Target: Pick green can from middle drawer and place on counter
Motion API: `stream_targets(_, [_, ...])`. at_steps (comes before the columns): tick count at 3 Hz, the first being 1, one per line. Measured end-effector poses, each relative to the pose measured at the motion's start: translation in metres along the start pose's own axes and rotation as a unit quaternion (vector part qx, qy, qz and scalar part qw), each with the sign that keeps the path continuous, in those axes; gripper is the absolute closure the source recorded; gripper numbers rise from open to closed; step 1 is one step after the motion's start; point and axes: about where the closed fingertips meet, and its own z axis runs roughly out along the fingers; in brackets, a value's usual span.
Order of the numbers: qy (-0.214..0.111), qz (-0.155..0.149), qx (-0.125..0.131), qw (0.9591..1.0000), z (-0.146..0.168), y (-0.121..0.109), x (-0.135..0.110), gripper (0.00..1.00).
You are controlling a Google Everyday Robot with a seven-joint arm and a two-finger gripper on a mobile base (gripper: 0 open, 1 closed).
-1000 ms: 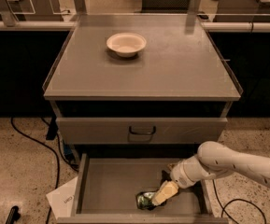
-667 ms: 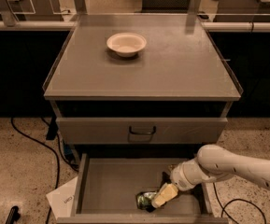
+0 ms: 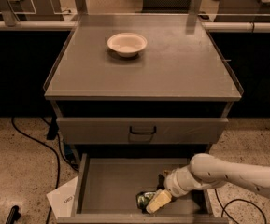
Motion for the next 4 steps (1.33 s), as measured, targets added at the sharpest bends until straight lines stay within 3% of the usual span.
stream_targets(2, [0.009,-0.026,-0.005,0.9996,0.034,-0.003,0.005,0.00])
stream_targets(4, [0.020,-0.030,-0.009,0.9993,0.044,-0.005,0.007,0.00])
